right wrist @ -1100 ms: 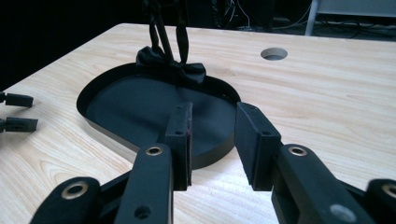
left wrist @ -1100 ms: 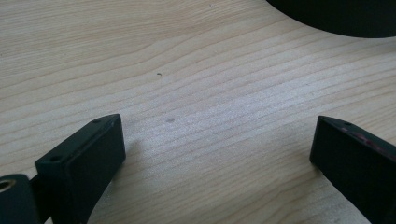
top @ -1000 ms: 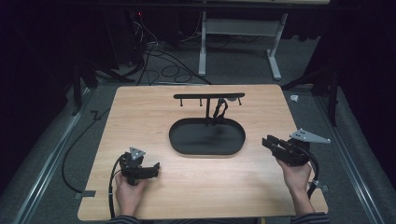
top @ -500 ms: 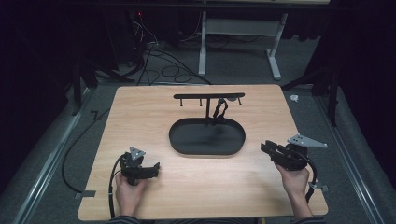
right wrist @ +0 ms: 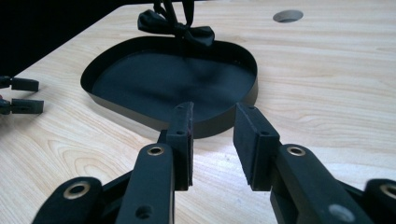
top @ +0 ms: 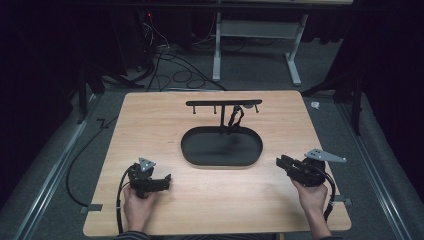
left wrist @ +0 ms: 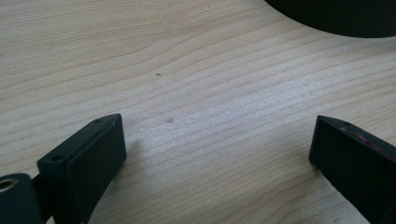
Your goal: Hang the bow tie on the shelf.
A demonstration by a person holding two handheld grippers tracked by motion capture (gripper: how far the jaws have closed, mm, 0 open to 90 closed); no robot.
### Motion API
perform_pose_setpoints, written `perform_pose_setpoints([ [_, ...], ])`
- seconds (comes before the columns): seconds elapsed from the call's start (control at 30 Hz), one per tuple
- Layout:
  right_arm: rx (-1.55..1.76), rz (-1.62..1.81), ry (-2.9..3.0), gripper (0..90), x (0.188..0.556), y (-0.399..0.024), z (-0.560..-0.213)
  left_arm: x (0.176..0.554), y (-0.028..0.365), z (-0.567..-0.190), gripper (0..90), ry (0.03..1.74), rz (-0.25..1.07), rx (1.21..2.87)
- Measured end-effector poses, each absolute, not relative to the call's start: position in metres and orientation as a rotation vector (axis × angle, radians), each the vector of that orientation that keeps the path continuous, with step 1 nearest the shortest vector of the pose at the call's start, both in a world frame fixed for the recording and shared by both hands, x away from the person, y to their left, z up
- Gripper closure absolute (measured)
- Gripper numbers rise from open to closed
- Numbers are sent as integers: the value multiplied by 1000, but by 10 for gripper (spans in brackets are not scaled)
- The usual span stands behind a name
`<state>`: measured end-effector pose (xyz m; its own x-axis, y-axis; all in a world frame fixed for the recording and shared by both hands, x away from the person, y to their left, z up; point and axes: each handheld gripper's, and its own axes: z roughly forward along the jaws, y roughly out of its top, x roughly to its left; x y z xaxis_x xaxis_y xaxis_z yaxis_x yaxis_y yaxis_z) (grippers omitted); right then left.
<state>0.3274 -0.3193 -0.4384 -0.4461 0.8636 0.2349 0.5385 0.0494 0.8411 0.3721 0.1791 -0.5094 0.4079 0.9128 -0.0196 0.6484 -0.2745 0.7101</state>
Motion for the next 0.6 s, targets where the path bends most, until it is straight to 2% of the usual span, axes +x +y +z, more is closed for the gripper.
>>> perform_pose_setpoints([
  [0.6, 1428, 1280, 2022, 697, 323, -312, -456, 372, 179, -509, 43, 1323, 529, 2023],
])
